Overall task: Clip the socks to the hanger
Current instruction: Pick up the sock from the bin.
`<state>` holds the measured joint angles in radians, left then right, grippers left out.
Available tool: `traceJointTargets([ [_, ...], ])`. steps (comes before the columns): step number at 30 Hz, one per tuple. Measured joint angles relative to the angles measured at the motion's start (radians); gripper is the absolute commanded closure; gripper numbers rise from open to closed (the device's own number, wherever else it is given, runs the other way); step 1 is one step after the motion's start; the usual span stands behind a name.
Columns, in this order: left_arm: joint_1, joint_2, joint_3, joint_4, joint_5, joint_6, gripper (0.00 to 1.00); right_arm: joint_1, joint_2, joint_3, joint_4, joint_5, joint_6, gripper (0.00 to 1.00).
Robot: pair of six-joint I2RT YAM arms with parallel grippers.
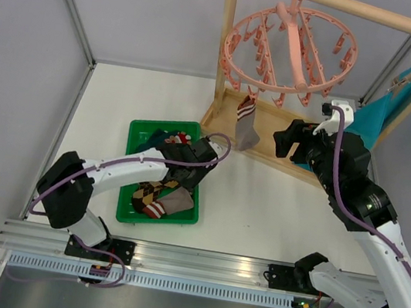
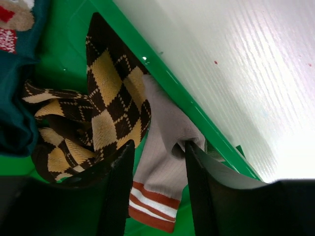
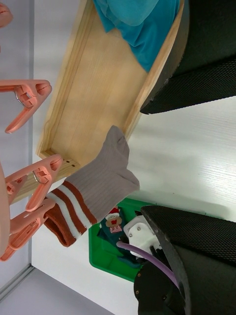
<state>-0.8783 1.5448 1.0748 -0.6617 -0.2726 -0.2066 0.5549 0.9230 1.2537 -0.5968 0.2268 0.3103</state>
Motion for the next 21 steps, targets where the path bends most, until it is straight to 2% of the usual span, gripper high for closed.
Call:
traceJointTargets([
  [10,0.033,0.005,0.0,0.011,0.005,0.0,0.64,0.0,-0.015,-0.011,0.006,0.0,0.0,0.19],
  [11,0.034,0.009,0.0,0.014,0.011,0.0,0.69,0.0,-0.015,-0.013,0.006,0.0,0.0,0.19],
  [15,0.037,0.027,0.002,0.025,0.04,0.002,0.78,0.0,-0.015,-0.018,0.006,0.0,0.0,0.19],
  [19,0.041,0.031,0.01,0.029,0.065,0.005,0.97,0.0,-0.016,-0.018,0.006,0.0,0.0,0.19],
  [21,0.042,0.031,0.019,0.029,0.07,0.006,0.98,0.0,-0.018,-0.018,0.006,0.0,0.001,0.19],
])
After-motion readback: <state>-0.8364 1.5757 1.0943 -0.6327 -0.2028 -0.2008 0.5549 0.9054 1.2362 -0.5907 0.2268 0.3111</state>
